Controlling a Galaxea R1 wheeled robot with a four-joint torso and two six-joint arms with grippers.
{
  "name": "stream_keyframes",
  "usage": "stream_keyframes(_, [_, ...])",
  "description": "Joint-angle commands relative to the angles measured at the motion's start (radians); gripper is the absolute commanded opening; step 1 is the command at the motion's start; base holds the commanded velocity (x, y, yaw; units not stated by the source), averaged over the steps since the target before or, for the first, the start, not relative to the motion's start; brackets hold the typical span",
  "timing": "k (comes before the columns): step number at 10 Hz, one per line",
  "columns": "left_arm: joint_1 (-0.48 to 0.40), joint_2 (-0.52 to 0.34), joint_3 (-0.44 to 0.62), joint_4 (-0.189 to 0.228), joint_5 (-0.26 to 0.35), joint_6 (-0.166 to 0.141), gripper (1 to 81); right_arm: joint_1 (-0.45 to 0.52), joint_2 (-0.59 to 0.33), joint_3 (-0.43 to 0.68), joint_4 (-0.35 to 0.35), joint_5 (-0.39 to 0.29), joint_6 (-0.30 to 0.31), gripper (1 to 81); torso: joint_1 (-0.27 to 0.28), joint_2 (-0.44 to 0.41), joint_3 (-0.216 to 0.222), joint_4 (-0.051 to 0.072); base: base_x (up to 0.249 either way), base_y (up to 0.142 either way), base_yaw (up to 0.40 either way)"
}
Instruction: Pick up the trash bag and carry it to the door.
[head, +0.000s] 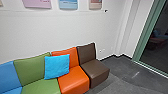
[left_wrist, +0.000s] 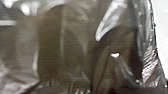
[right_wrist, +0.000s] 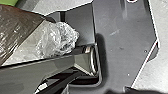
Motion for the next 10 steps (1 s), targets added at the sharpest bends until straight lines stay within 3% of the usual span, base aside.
stream_keyframes(1, [-0.054, 0.002, -0.004, 0.006, 0.076, 0.010, 1.0, 0.035, 0.003, 0.009, -0.005, -0.056, 0.003, 81.1, 0.000, 0.000, 0.000, 0.000, 0.000, 0.000, -0.269])
stream_keyframes(10, [-0.055, 0.003, -0.004, 0.011, 0.076, 0.010, 1.0, 0.027, 0.005, 0.005, -0.014, -0.048, -0.002, 81.1, 0.000, 0.000, 0.000, 0.000, 0.000, 0.000, -0.279])
